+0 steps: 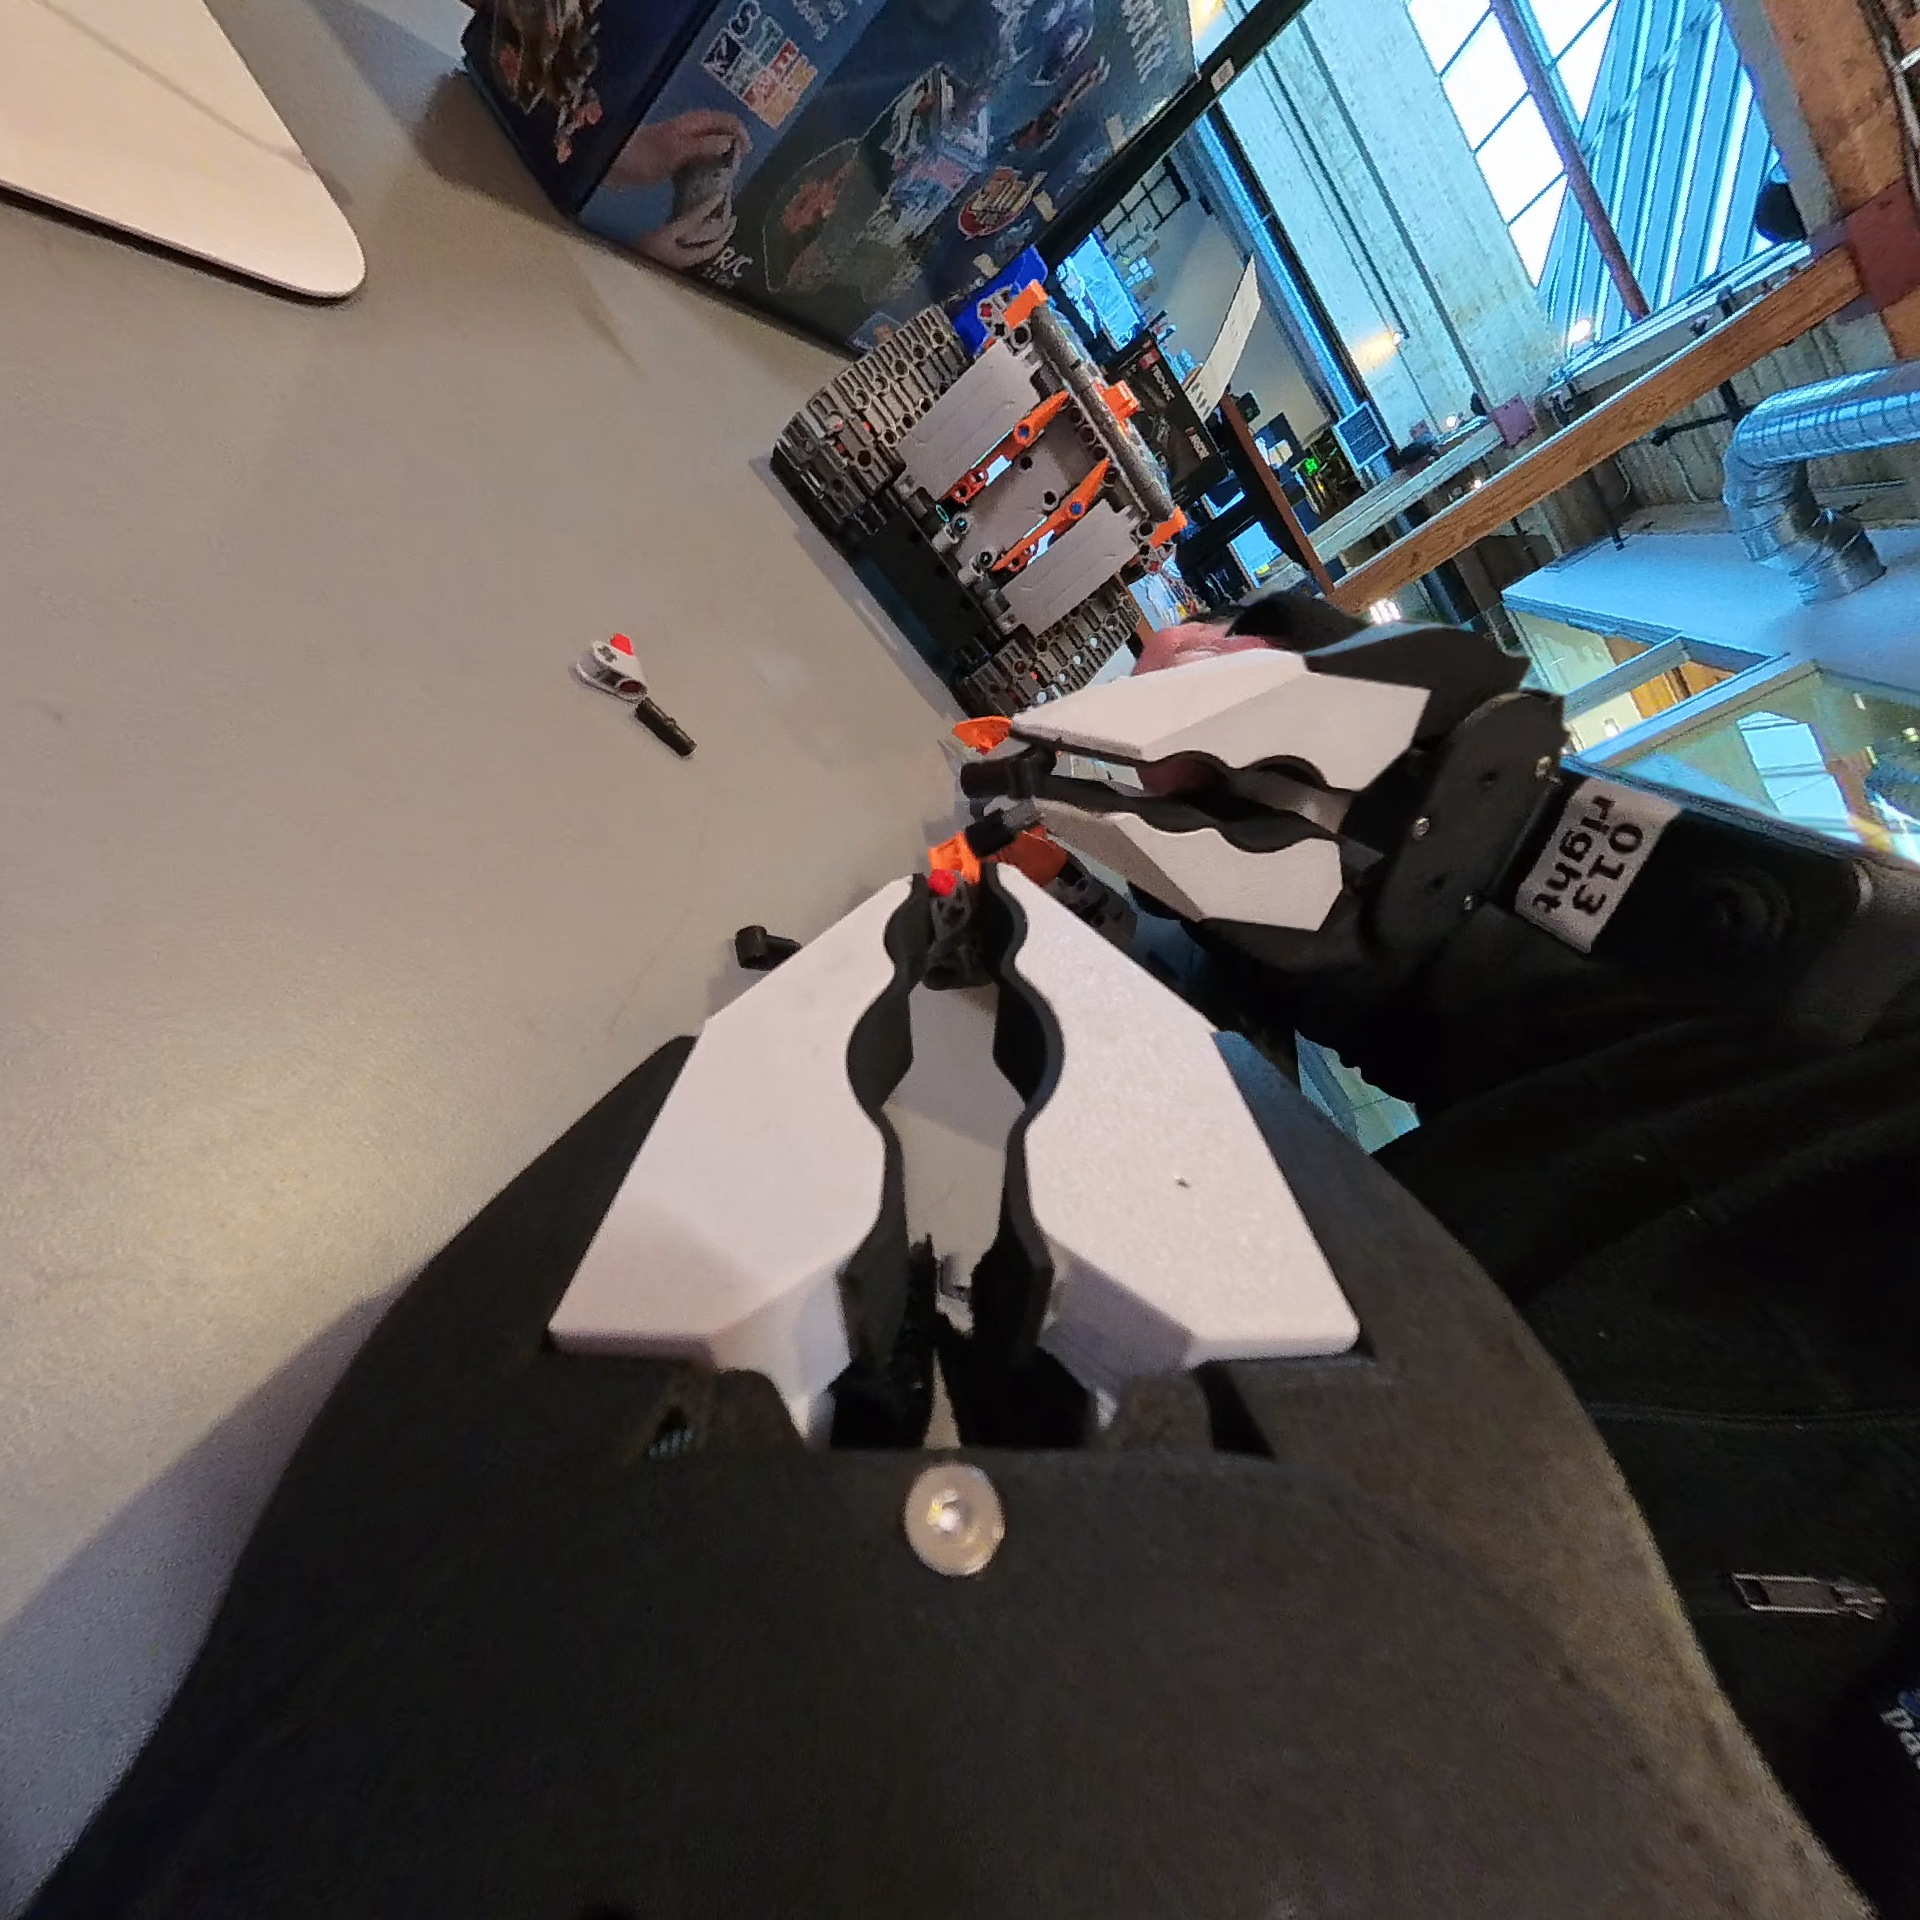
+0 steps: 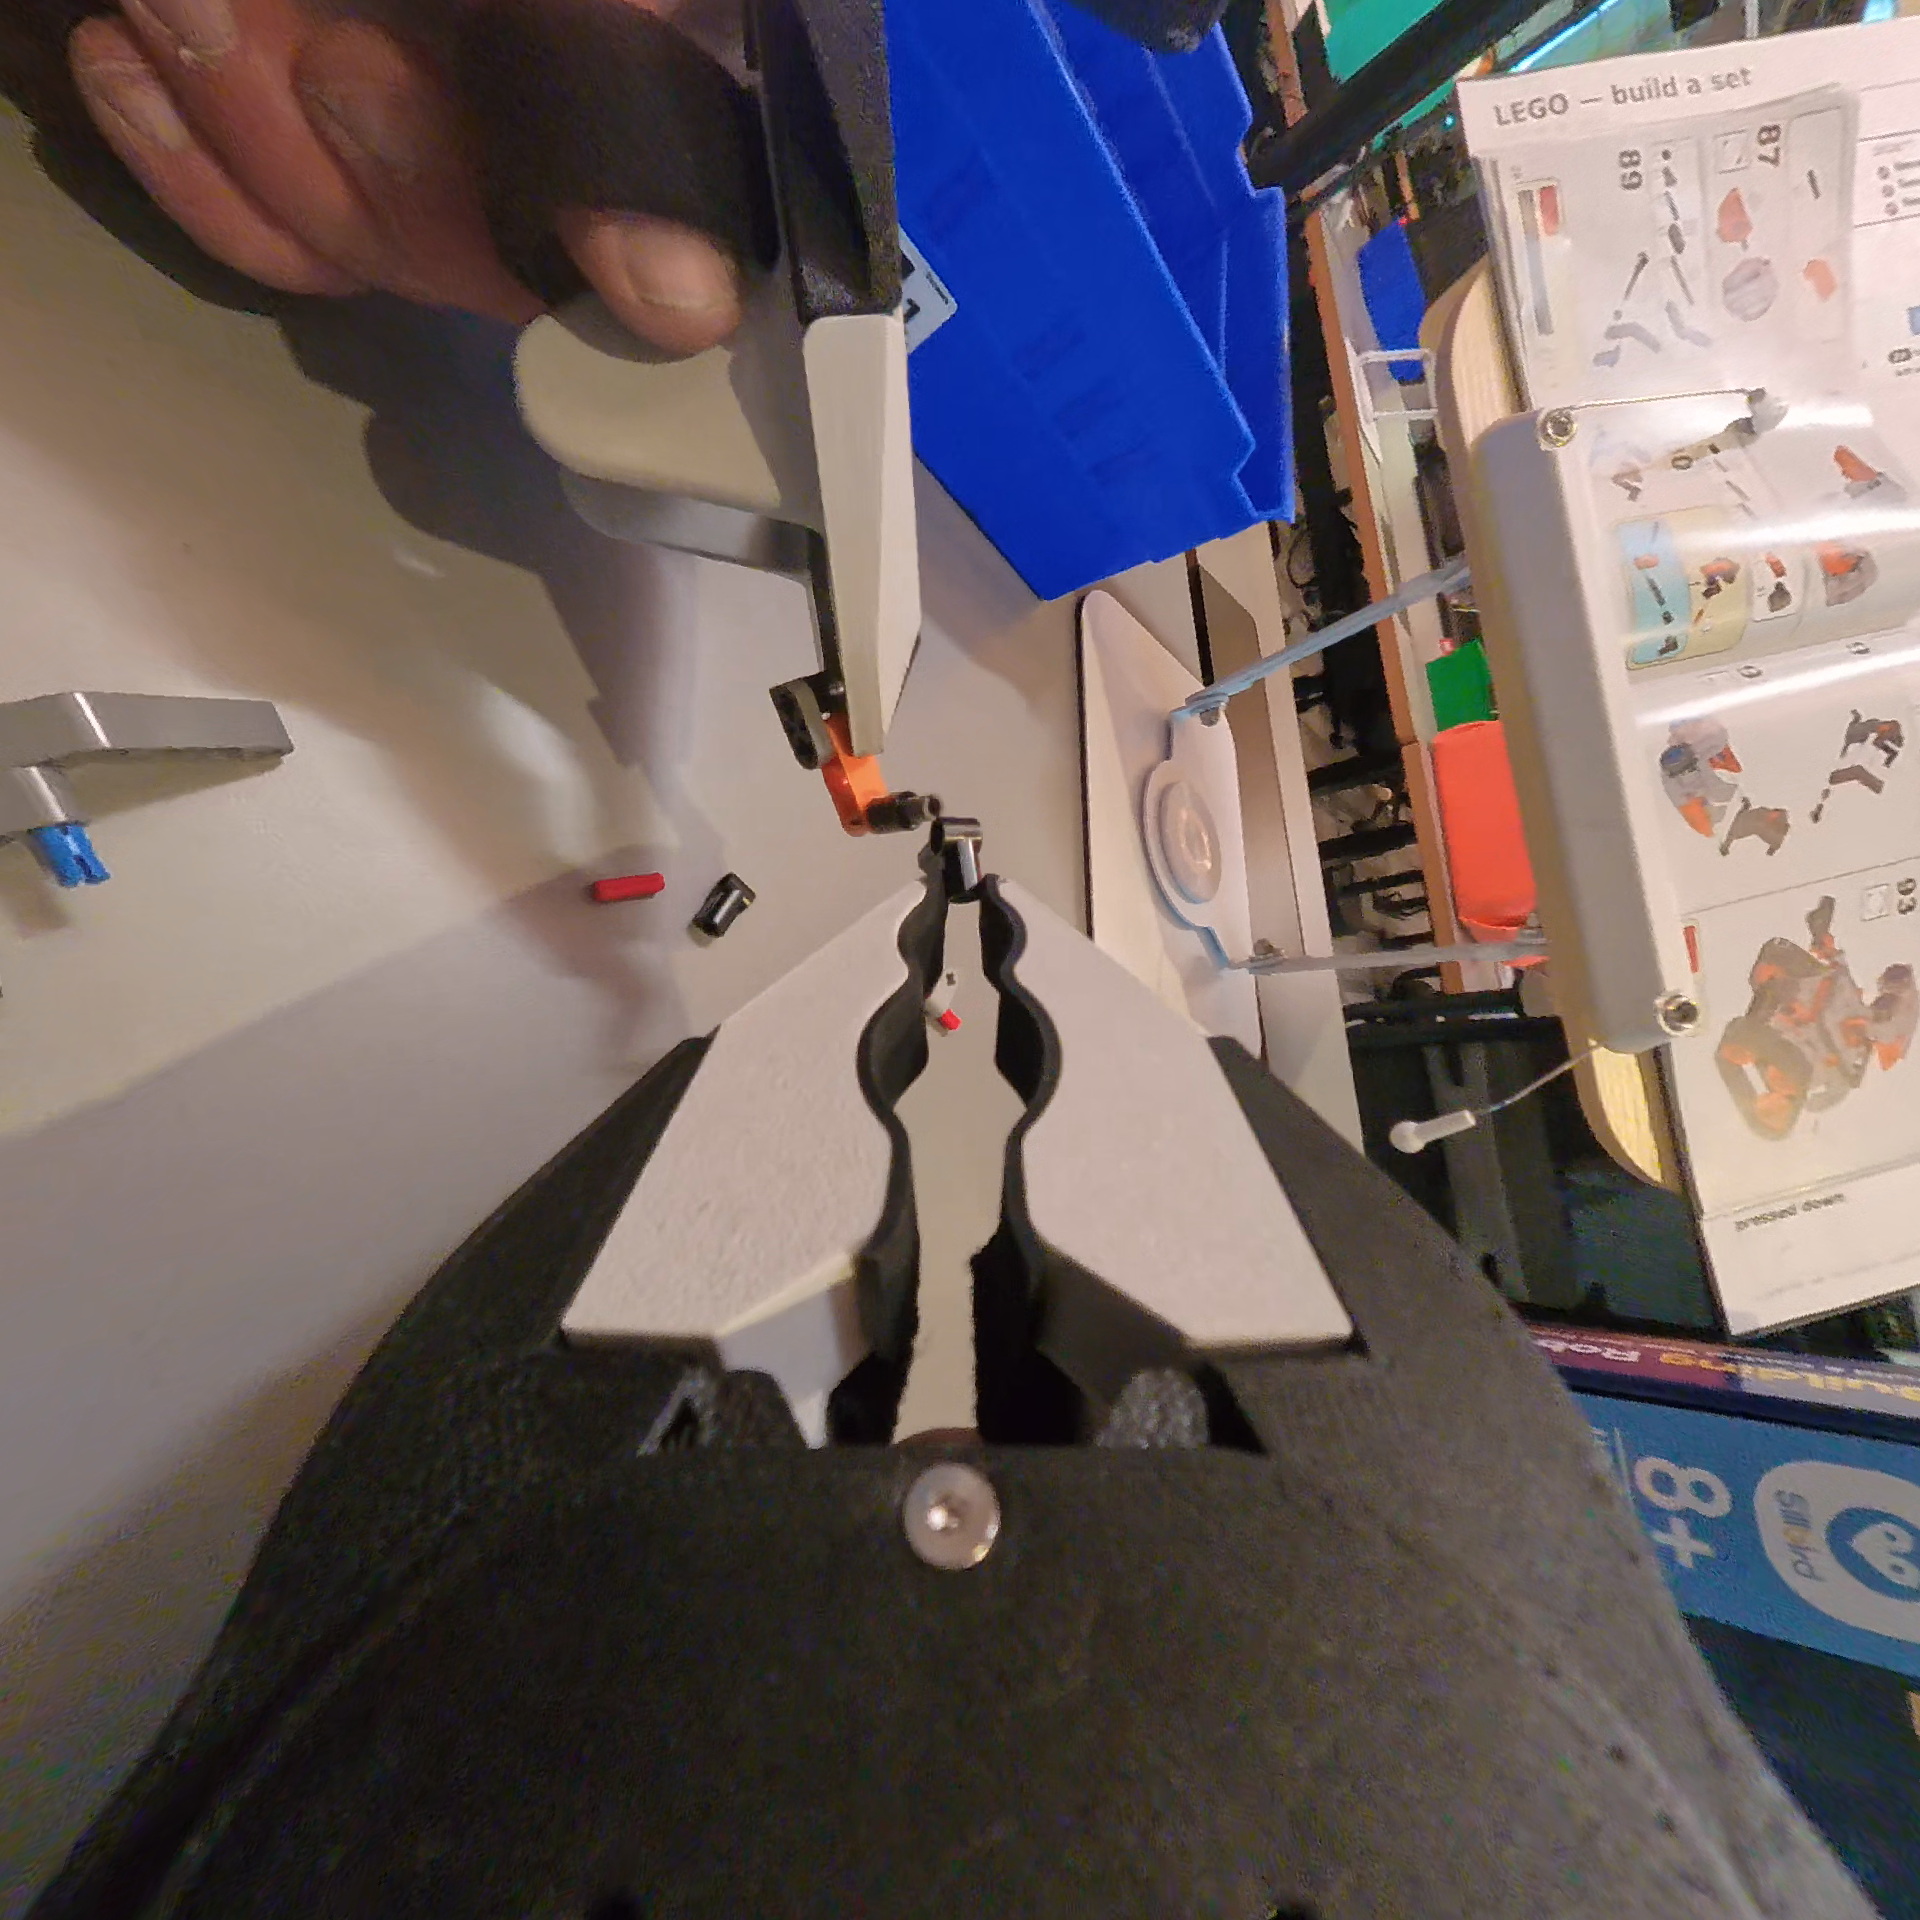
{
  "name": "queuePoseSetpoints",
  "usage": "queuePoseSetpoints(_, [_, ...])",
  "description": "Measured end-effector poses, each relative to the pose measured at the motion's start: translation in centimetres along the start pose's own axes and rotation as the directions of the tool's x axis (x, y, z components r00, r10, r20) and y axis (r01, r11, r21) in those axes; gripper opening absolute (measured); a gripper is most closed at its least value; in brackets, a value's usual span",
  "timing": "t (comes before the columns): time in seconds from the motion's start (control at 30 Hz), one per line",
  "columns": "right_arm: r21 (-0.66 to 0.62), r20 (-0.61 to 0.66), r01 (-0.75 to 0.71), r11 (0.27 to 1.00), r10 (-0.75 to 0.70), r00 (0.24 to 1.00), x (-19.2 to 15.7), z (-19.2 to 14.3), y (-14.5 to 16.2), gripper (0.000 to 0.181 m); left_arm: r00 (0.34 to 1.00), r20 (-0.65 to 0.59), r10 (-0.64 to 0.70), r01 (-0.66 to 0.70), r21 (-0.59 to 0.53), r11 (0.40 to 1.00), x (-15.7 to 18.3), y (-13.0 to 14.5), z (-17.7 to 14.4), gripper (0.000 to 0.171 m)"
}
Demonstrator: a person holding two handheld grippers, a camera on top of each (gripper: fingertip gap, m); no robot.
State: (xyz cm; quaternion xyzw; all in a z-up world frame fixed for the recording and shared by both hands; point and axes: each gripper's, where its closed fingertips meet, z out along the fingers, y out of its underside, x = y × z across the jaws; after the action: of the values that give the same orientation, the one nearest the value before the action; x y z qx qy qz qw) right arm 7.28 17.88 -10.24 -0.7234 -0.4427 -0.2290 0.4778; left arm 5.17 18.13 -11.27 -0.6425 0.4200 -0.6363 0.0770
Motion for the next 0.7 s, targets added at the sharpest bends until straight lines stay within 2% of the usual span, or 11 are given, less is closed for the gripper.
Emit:
queuePoseSetpoints(0.27, [-0.023, -0.058, 0.104, 0.994, -0.105, 0.993, -0.2, 0.0, -0.3, 0.003, 0.999, 0.011, -0.039, 0.039, -0.010, 0.999, -0.2, 0.3, 0.3, 0.006])
queuePoseSetpoints(0.57, [-0.022, 0.053, 0.135, 0.991, -0.133, 0.990, -2.5, 0.5, 0.0, 0.003, 0.992, 0.130, 0.004, 0.011, -0.116, 0.993, -1.5, 2.3, -0.2, 0.006])
queuePoseSetpoints(0.7, [-0.025, 0.095, 0.158, 0.987, -0.155, 0.983, -3.5, 0.6, 0.1, 0.003, 0.982, 0.184, 0.043, -0.005, -0.201, 0.979, -2.3, 3.5, -0.5, 0.007])
